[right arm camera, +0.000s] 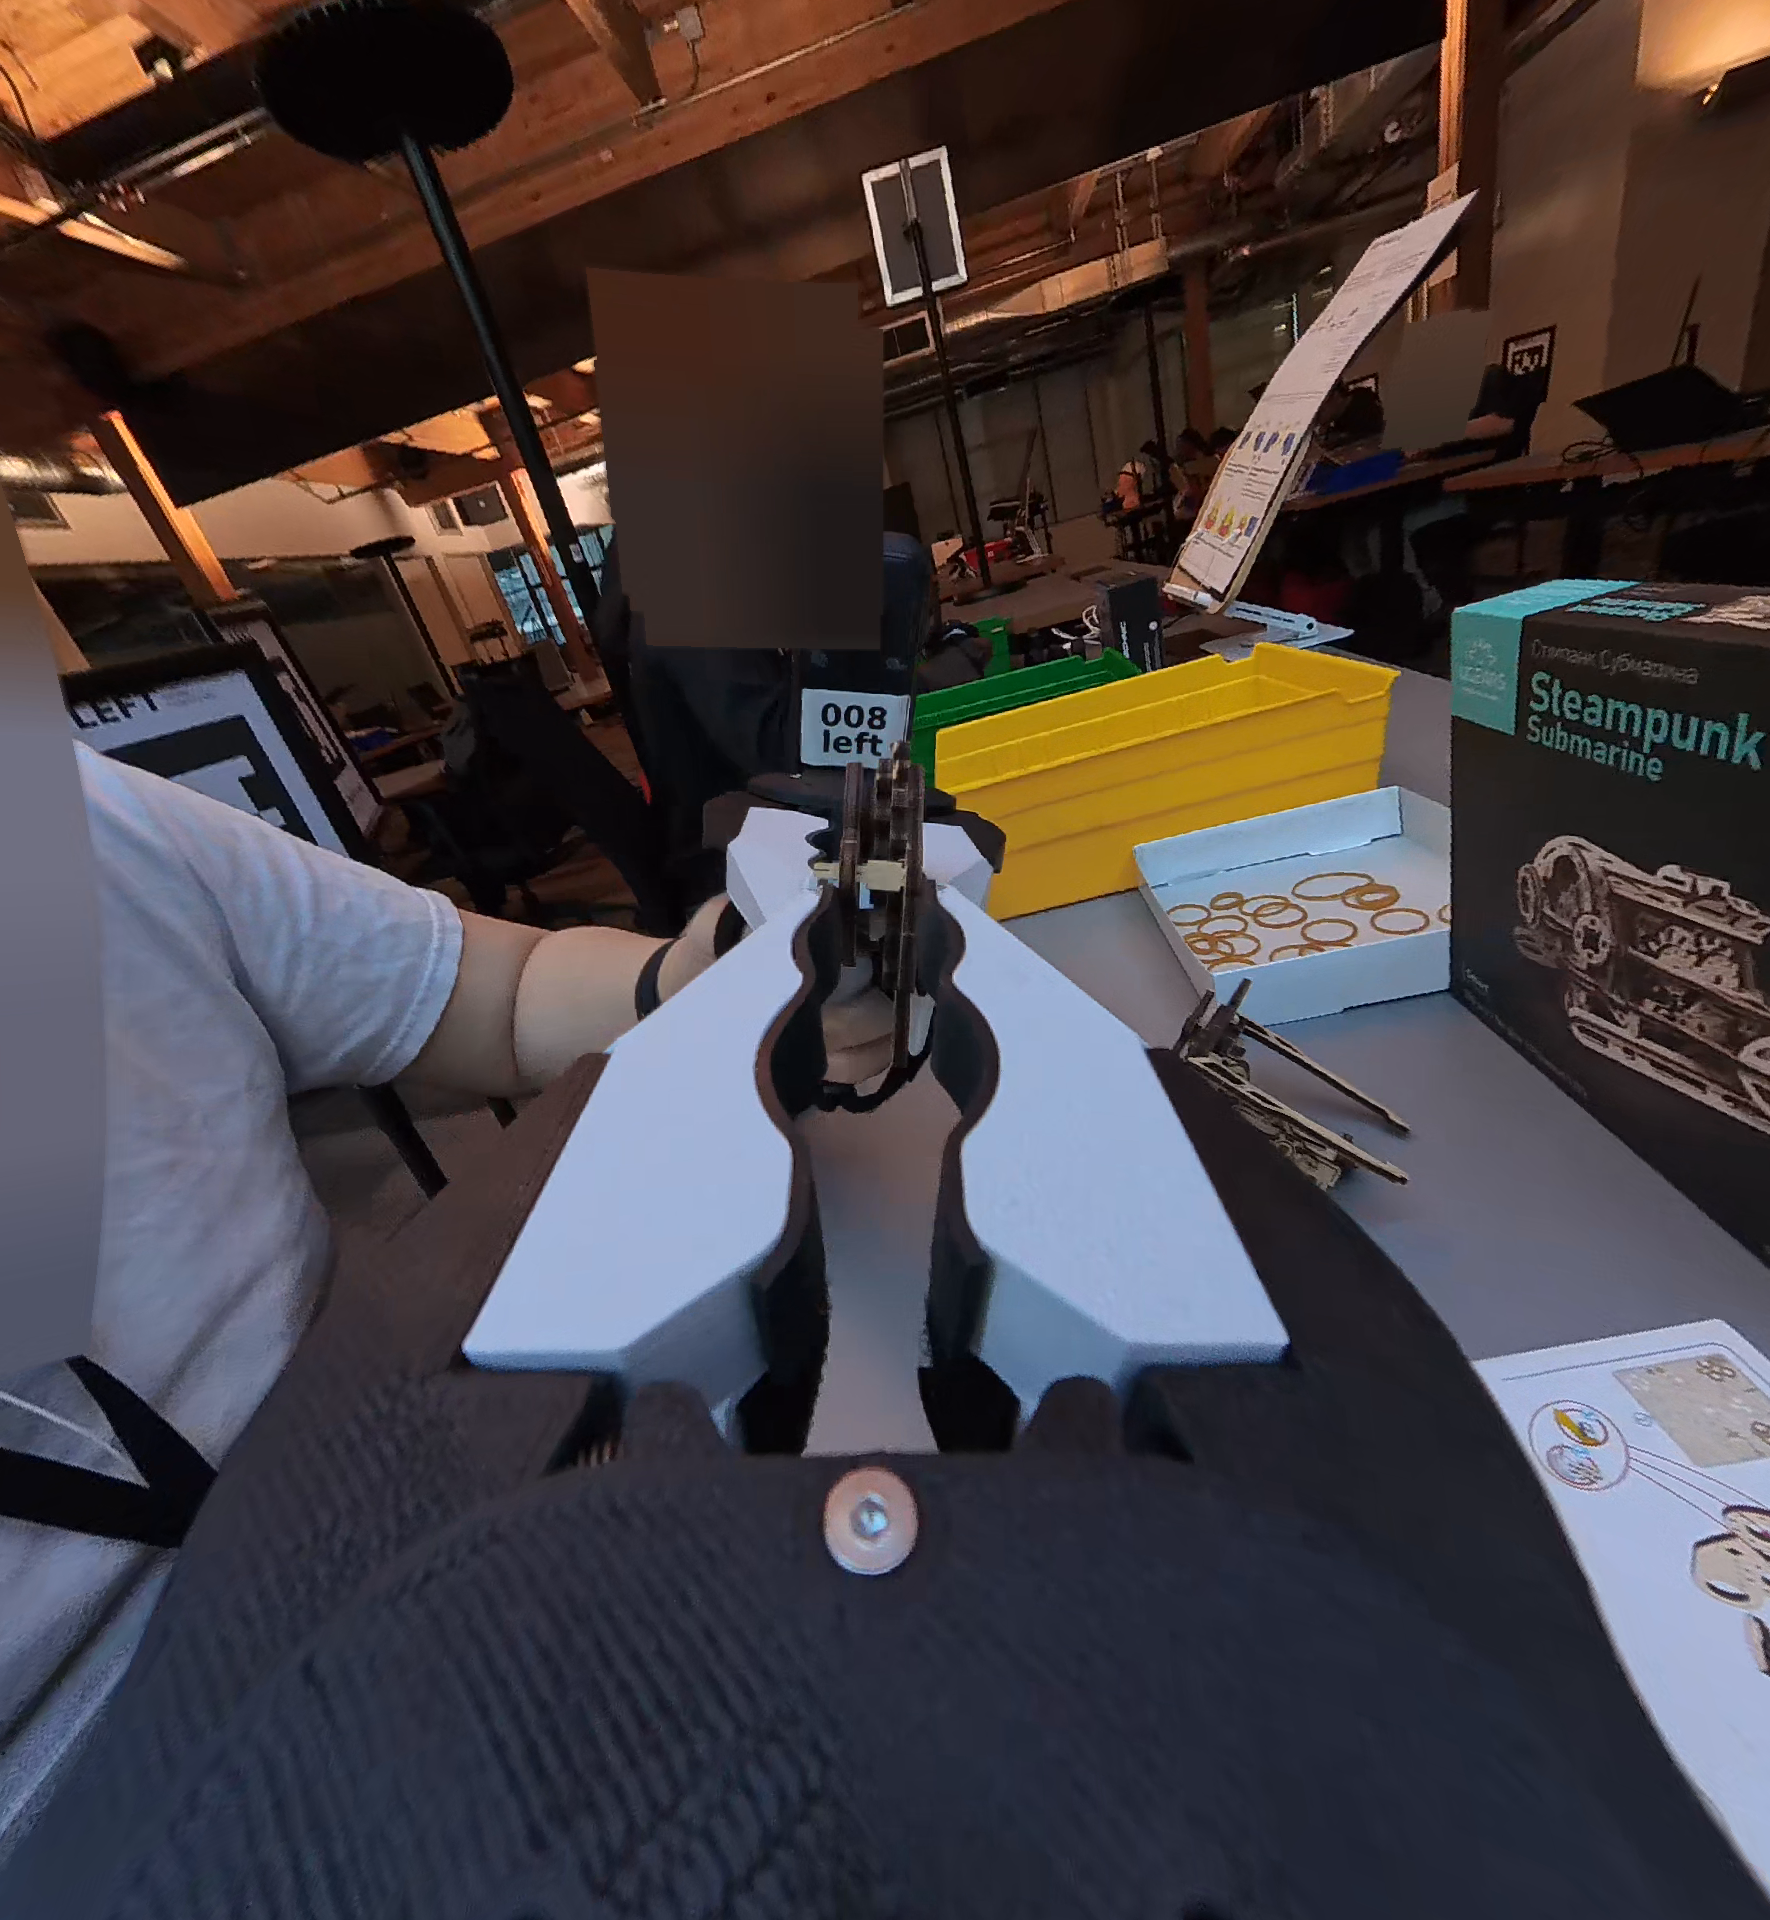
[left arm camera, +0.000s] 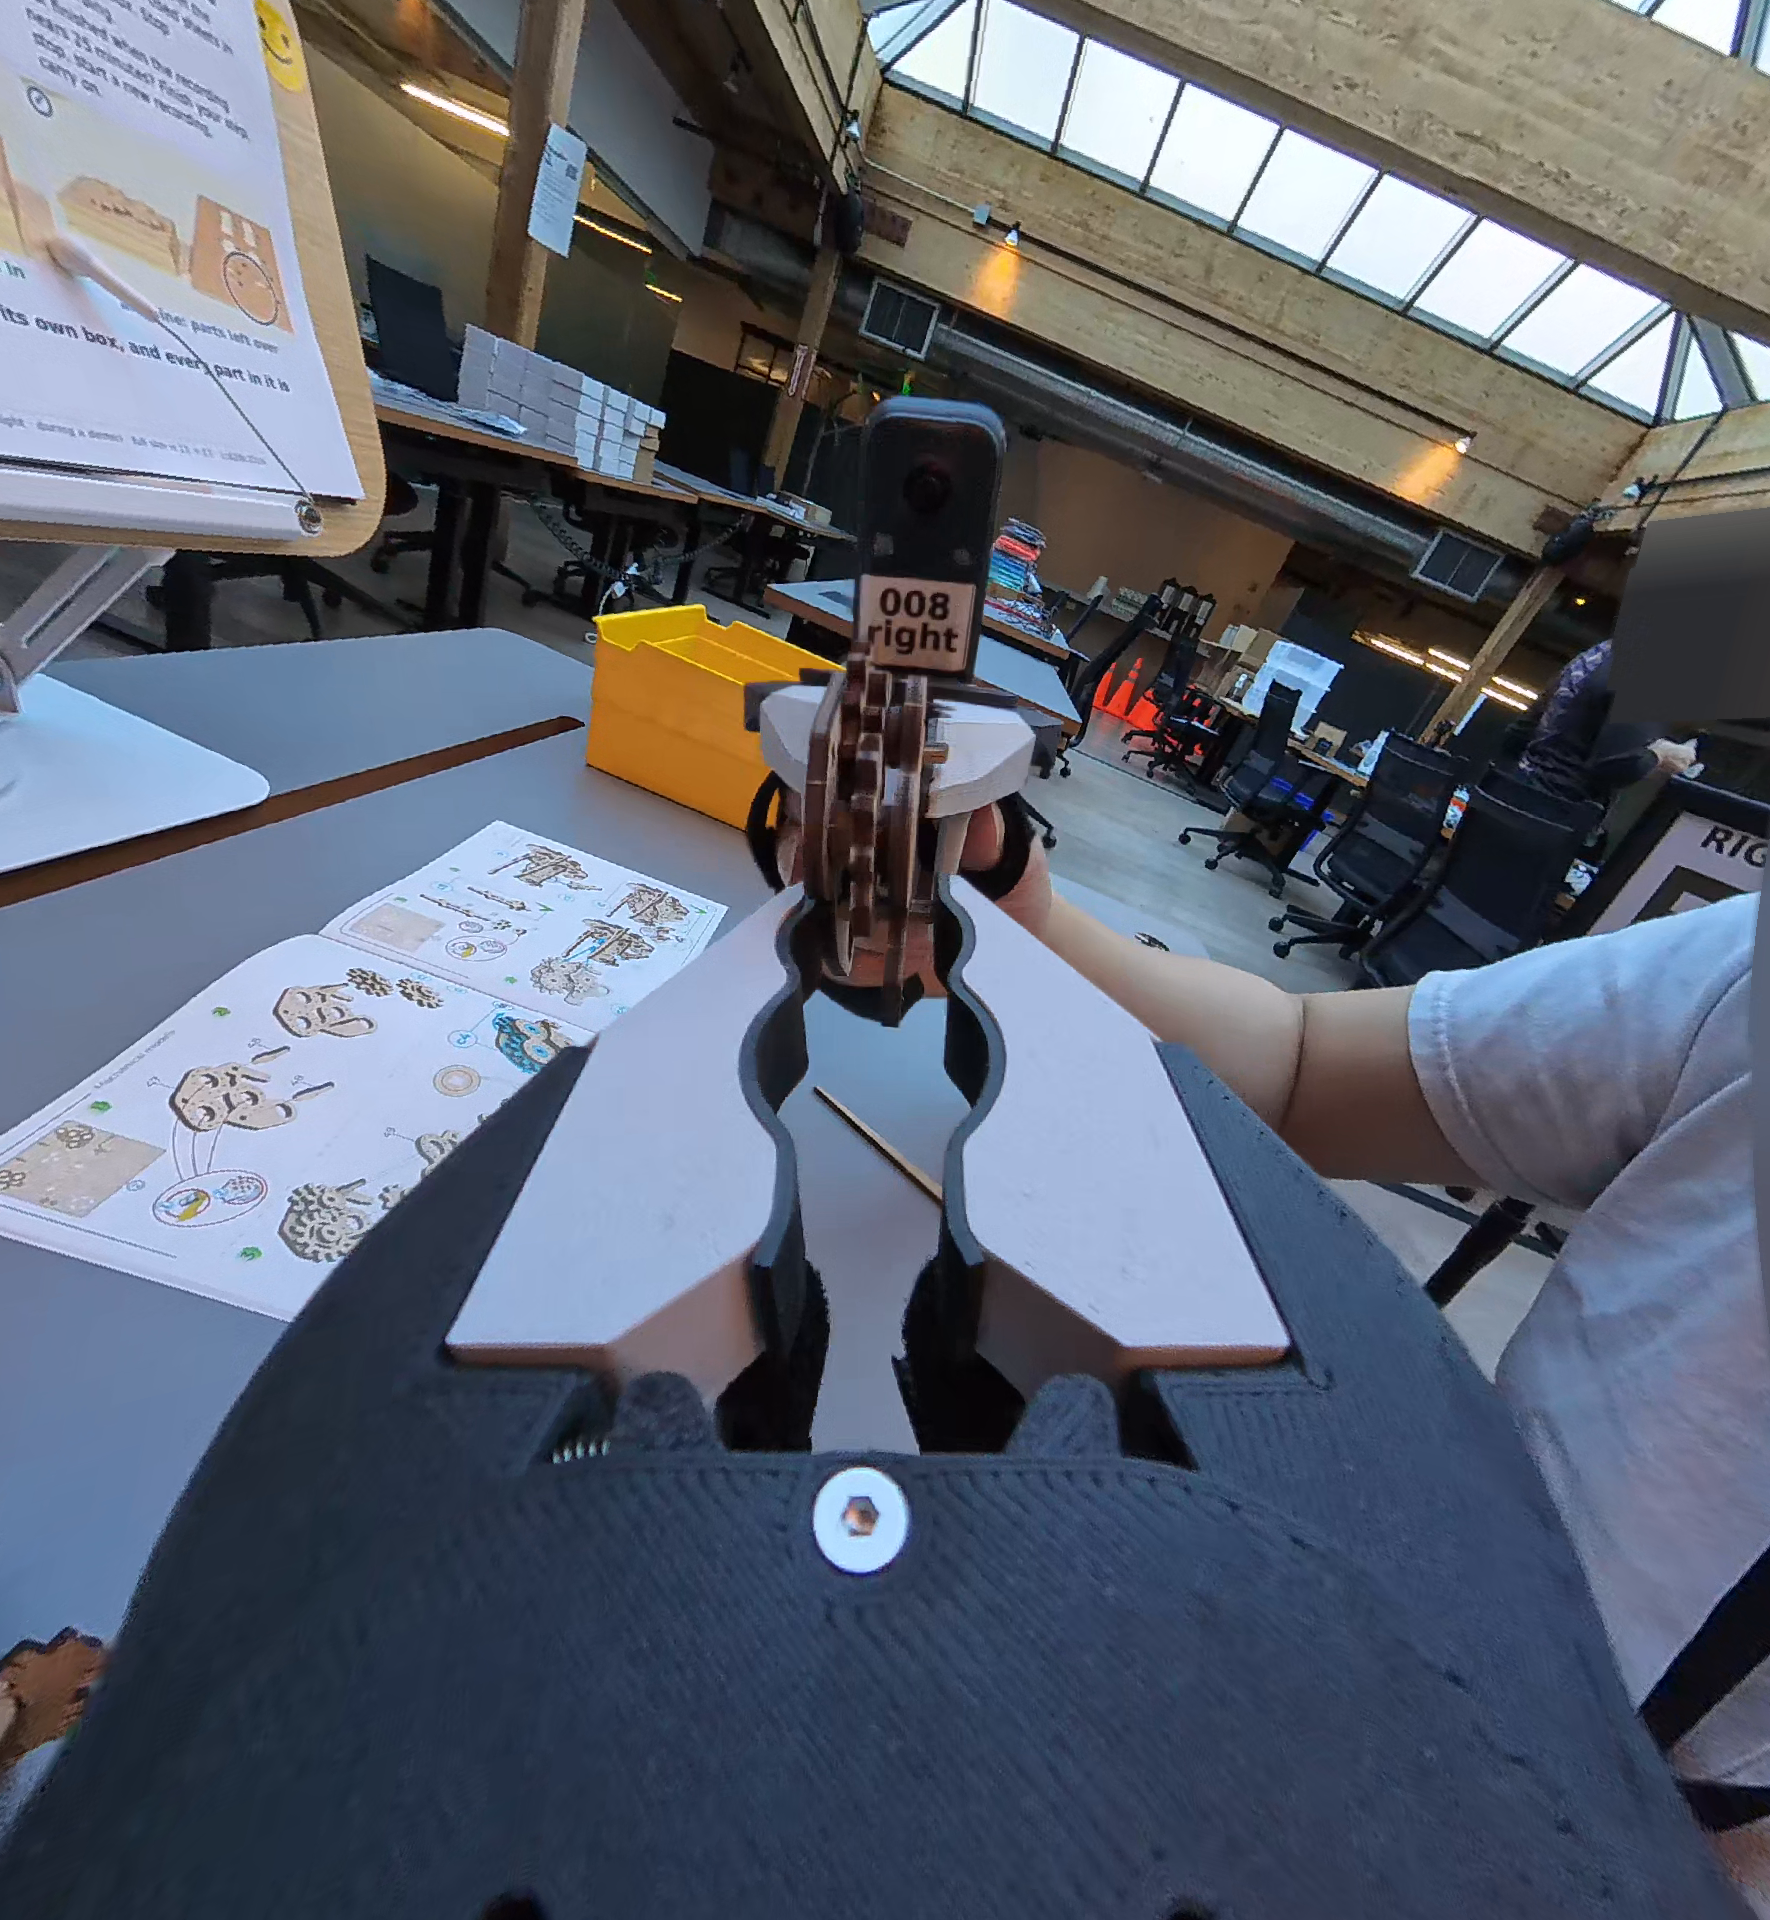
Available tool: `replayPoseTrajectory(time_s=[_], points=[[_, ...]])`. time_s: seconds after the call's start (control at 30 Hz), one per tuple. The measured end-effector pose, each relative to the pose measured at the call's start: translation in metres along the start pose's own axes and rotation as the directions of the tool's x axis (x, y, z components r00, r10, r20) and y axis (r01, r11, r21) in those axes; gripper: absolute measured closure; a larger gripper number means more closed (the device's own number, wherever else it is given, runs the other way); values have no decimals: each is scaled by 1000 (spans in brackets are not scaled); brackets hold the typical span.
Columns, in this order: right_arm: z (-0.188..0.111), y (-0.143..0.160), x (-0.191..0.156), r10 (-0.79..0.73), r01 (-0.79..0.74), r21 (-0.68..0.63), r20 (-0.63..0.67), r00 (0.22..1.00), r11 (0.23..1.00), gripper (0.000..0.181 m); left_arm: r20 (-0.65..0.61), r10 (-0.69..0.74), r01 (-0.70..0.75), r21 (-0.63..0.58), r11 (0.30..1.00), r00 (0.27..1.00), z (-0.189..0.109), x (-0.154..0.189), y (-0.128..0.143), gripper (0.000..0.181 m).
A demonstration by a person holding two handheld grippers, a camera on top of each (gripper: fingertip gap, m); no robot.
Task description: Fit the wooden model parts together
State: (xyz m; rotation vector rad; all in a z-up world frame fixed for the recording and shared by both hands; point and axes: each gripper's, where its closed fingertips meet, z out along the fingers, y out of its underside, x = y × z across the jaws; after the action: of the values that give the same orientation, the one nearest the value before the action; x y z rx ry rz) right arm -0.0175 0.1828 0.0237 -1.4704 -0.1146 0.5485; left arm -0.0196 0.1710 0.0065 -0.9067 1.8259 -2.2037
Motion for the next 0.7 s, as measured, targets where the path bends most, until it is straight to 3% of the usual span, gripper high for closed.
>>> replayPoseTrajectory(time_s=[0.07,0.13,0.17,0.27,0.33,0.4,0.53,0.7], points=[[0,5,0,-60,59,-59,-20,998,997,169,-20,16,-16,-25,1000,1000,-1,0,3,158],[-1,12,1,-163,155,-139,-45,986,978,169,-30,43,-44,-40,998,999,-5,-3,0,132],[-1,16,-3,-234,224,-183,-35,972,957,169,-33,65,-67,-46,997,997,-8,-4,-3,130],[2,27,-11,-425,402,-302,-12,905,864,168,-62,212,-217,-102,971,975,-16,2,0,139],[4,35,-17,-540,511,-372,31,841,775,168,-75,344,-352,-166,921,936,-15,7,11,143],[6,40,-19,-621,584,-423,60,781,693,168,-88,469,-477,-204,855,879,-14,14,21,161],[3,44,-23,-693,650,-472,109,713,595,167,-58,668,-660,-240,712,742,-12,17,27,165],[-1,44,-26,-749,689,-526,140,647,497,166,-52,774,-753,-279,596,631,-10,21,30,168]])
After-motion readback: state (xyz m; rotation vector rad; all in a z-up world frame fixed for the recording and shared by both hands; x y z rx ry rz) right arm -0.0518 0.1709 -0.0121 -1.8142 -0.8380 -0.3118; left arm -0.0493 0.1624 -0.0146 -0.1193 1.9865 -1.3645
